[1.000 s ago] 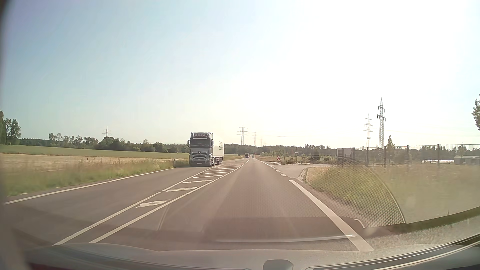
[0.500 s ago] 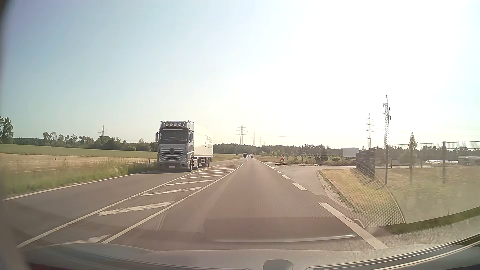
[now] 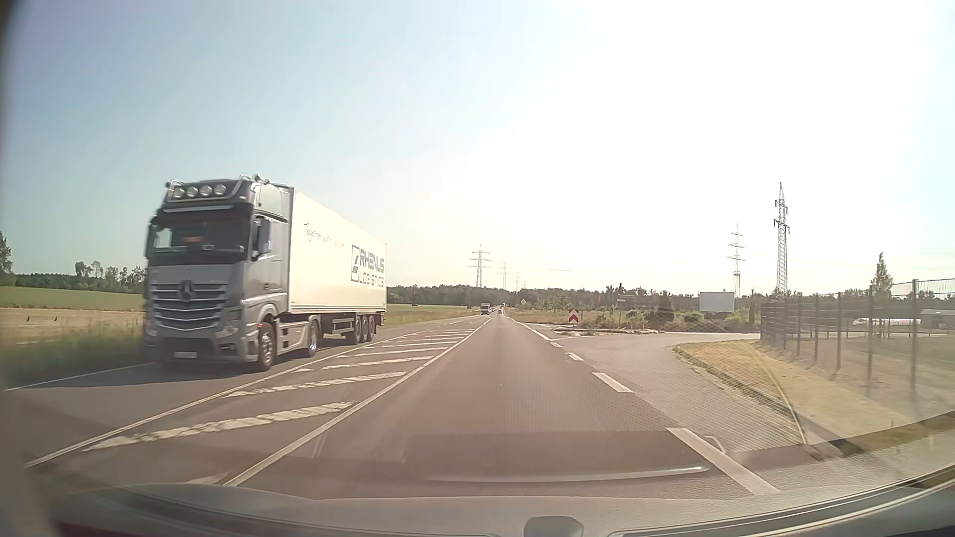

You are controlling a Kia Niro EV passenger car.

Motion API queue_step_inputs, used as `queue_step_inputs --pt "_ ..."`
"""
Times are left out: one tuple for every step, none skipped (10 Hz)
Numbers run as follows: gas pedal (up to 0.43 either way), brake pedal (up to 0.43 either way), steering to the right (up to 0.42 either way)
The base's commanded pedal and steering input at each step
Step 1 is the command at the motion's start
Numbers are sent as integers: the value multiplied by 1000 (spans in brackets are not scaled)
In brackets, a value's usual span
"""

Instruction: Follow the waypoints while adhering to traffic rules and regulations

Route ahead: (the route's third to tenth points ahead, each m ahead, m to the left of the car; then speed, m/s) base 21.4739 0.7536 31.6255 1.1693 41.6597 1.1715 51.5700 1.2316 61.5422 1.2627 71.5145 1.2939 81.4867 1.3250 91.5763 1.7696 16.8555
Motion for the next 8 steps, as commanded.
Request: queue_step_inputs --pt "79 18 2" --pt "79 18 1" --pt "79 18 1" --pt "79 18 0" --pt "79 18 1" --pt "79 18 1" --pt "79 18 1" --pt "79 18 1"
